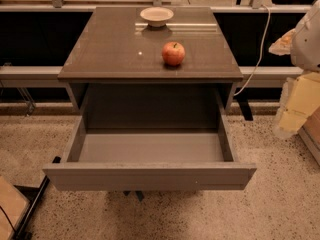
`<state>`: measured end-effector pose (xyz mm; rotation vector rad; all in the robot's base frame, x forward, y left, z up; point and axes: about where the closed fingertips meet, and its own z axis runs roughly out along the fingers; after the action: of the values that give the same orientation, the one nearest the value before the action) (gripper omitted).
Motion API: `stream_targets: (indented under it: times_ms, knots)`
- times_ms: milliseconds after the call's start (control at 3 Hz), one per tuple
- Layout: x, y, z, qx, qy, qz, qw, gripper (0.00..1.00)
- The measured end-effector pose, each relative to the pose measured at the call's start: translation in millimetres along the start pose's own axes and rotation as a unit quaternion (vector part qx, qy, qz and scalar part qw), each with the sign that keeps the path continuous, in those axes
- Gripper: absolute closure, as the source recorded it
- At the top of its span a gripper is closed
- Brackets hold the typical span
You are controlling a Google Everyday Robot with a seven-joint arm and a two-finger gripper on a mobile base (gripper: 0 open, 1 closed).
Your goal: Place apple into top drawer
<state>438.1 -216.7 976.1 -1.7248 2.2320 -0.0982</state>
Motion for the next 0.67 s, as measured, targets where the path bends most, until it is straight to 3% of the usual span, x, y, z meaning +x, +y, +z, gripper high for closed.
stream_targets:
  times_ms: [333,667]
  knots:
    - [0,0,0,0.000,0.000,0.000,1.0000,0.00]
    - [-19,-23,14,0.009,-0.023,-0.011,0.9996,0.00]
